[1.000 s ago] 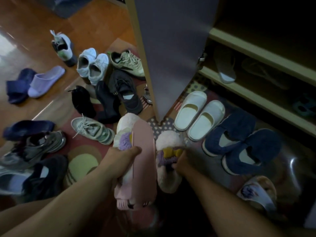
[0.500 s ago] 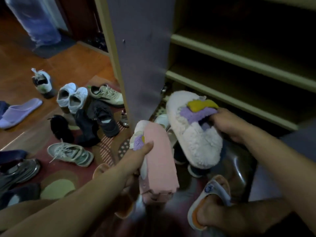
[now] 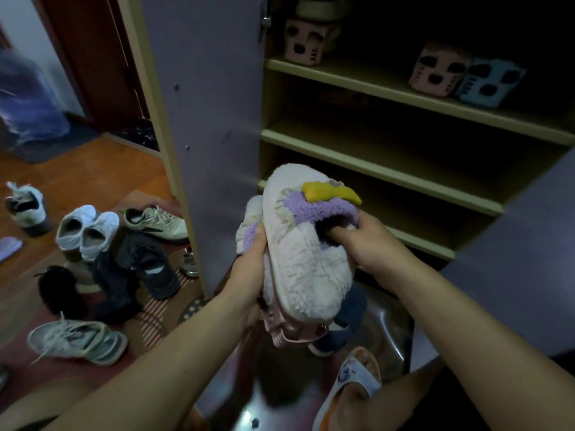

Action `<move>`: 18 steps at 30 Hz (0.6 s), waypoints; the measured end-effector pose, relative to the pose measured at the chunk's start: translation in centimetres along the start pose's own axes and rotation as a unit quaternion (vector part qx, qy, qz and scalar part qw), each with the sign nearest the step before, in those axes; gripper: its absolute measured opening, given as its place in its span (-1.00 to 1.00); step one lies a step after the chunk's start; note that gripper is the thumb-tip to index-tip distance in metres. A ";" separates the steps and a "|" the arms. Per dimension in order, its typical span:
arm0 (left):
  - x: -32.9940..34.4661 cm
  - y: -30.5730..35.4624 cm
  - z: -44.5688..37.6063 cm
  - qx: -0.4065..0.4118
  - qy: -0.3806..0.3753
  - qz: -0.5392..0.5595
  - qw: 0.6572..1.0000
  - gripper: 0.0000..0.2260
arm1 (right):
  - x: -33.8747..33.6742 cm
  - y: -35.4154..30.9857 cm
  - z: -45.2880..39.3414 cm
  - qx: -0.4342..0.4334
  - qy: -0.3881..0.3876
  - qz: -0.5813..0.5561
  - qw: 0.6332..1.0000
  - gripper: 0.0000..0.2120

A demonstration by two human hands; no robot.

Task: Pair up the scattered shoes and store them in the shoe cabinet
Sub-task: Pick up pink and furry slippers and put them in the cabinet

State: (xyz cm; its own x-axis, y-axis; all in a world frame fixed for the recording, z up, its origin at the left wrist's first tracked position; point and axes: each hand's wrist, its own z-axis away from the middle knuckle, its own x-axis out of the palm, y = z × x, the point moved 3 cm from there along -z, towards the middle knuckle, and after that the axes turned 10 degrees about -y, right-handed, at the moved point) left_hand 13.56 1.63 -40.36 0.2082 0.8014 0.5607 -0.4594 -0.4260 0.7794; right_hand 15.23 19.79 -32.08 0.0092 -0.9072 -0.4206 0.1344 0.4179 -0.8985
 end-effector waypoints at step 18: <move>2.4 -0.2 -0.9 0.067 0.013 0.045 0.997 -0.57 | 3.7 4.2 2.7 0.047 -0.142 -0.433 0.889 -0.59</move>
State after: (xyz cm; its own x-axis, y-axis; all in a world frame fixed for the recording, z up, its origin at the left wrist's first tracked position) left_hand 13.42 4.01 -39.44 0.1479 0.7678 0.6233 -0.3553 -0.5469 0.7580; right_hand 18.46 18.05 -37.08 0.1096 -0.8682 0.4840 0.2954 -0.4365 -0.8498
